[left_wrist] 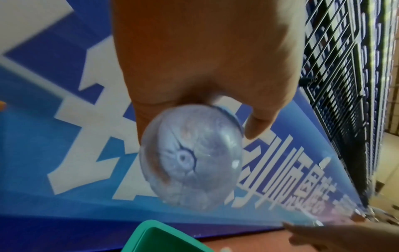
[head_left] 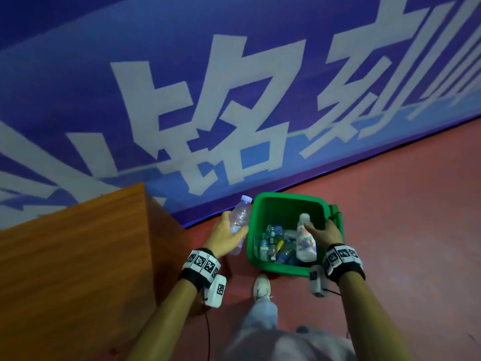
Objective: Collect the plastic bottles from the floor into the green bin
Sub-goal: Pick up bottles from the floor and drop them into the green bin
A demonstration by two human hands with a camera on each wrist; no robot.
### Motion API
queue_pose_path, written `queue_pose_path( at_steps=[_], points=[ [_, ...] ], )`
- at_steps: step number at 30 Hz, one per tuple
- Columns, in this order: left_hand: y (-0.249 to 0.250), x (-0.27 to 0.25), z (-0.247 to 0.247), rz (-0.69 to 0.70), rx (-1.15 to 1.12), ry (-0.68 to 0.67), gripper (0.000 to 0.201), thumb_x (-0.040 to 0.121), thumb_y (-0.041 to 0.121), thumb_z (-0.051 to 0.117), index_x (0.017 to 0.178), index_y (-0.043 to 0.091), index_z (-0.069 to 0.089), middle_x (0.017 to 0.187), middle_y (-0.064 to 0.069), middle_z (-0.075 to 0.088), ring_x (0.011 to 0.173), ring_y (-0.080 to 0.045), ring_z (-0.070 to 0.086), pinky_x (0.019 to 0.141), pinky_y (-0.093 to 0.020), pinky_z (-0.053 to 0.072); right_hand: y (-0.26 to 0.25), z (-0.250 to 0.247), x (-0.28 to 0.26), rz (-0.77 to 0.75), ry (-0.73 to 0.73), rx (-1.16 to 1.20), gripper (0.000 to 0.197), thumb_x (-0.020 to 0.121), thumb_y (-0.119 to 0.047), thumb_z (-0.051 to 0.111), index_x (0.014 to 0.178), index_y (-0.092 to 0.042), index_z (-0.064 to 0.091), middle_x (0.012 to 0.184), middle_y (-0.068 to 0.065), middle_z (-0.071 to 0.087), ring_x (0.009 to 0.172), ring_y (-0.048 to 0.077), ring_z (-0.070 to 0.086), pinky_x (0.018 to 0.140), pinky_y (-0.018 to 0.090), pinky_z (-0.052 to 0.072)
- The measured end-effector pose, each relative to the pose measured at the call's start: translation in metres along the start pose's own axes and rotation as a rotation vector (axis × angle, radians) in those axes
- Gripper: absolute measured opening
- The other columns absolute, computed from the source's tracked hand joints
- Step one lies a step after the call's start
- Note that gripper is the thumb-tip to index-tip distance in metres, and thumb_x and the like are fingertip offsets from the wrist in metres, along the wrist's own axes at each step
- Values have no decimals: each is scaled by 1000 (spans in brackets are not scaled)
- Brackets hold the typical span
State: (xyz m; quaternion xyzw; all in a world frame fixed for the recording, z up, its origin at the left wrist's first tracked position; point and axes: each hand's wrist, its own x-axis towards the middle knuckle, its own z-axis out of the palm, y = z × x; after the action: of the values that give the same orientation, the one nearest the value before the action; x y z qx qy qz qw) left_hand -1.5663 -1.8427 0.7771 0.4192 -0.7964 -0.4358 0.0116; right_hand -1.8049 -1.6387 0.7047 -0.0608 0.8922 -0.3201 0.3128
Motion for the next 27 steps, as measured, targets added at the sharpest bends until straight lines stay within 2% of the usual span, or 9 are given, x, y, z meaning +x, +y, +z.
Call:
queue_pose_path(
  at_steps=[6,9,13,16,18,20,22,25,27],
  points=[
    [10,109,39,-42,141,-215,59,78,35,82,111,11,39,101,-1,61,94,-24,62,74,-28,42,-41,-23,27,-85,74,26,54,95,-36,69,138,-5,58,139,18,61,129,30,58,102,33,43],
    [12,146,73,-95,186,-323,70,78,41,82,120,10,36,115,-8,62,102,-27,62,81,-31,47,-46,-33,36,-88,44,25,50,95,-36,69,137,-11,61,134,12,64,119,27,63,90,27,44],
    [14,179,115,-152,254,-361,87,79,43,83,138,4,31,135,-16,54,124,-33,56,99,-34,48,-43,-51,51,-91,73,68,46,93,-39,70,133,-16,63,129,7,66,117,25,64,97,36,51],
    [14,190,133,-210,276,-372,96,83,42,80,149,0,24,149,-18,39,139,-34,42,112,-34,39,-41,-65,59,-103,90,59,48,93,-43,69,131,-15,63,127,5,67,117,26,64,97,46,54],
    [16,199,137,-195,270,-361,98,86,42,76,154,-1,20,157,-19,32,145,-34,35,118,-35,33,-45,-73,67,-112,79,57,49,93,-43,69,132,-16,62,130,6,67,113,25,66,96,46,55],
    [23,204,129,-164,258,-342,92,89,42,72,156,3,24,159,-19,33,145,-34,37,118,-36,33,-52,-83,77,-124,68,44,48,94,-40,69,133,-14,62,131,8,67,111,25,66,98,43,54],
    [33,206,112,-136,233,-291,76,91,43,69,151,8,37,152,-15,44,140,-31,44,114,-34,37,-63,-91,88,-158,47,37,47,95,-38,67,134,-13,61,131,11,67,117,25,65,99,43,53],
    [49,200,73,-64,142,-153,51,89,46,71,130,18,58,133,-6,62,127,-25,57,107,-35,45,-92,-99,99,-232,-2,41,46,95,-39,67,136,-17,61,131,14,65,119,26,64,98,43,54],
    [59,186,44,-13,41,-15,39,89,43,73,121,23,62,125,-1,67,120,-19,61,104,-37,48,-116,-99,102,-330,-60,17,45,95,-38,67,135,-17,61,129,13,66,116,26,64,97,38,53]
  ],
)
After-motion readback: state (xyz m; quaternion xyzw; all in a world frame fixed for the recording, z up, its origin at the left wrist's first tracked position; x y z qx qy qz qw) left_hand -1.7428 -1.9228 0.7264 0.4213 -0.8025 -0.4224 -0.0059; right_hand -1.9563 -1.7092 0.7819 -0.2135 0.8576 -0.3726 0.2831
